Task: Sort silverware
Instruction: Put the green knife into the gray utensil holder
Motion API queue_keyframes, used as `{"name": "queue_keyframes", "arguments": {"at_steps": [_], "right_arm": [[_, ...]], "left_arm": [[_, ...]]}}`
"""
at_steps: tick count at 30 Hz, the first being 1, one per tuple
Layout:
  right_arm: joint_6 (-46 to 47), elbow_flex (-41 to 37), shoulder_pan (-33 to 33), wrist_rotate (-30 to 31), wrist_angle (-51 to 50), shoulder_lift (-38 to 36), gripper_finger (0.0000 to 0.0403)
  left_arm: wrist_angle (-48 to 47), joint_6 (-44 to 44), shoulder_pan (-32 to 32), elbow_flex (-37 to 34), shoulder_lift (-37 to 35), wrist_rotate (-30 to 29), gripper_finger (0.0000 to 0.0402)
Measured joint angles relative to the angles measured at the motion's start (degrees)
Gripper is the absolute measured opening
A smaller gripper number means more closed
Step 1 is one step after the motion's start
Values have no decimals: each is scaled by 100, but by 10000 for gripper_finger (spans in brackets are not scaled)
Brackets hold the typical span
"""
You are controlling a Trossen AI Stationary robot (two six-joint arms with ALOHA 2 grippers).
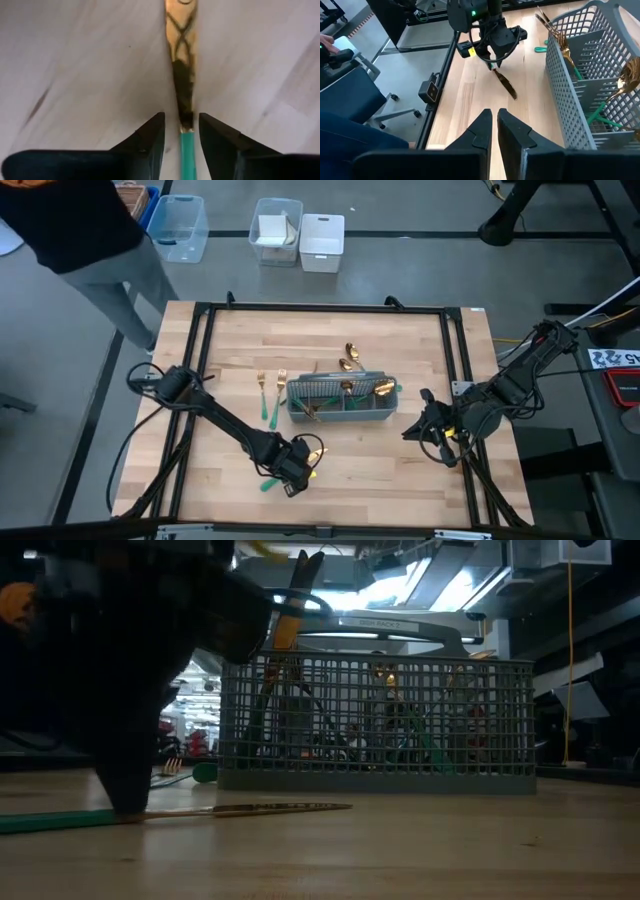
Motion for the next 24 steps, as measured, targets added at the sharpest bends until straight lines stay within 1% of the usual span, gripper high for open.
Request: {"name": "queue_keyframes", "arguments": {"at_steps": [7,16,19,24], "right_arm": [[0,0,0,0,-5,0,33],[-2,0,0,-2,-9,0,33],[-2,0,0,-2,-10,-2,33],[-2,0,0,-2,-18,-2,33]], "left_arm": [[4,130,-51,28,226,223,79],[-686,79,-107,48,250,284,23],[-765,168,-107,37,250,328,19],[-731,141,-76,23,250,348,28]]}}
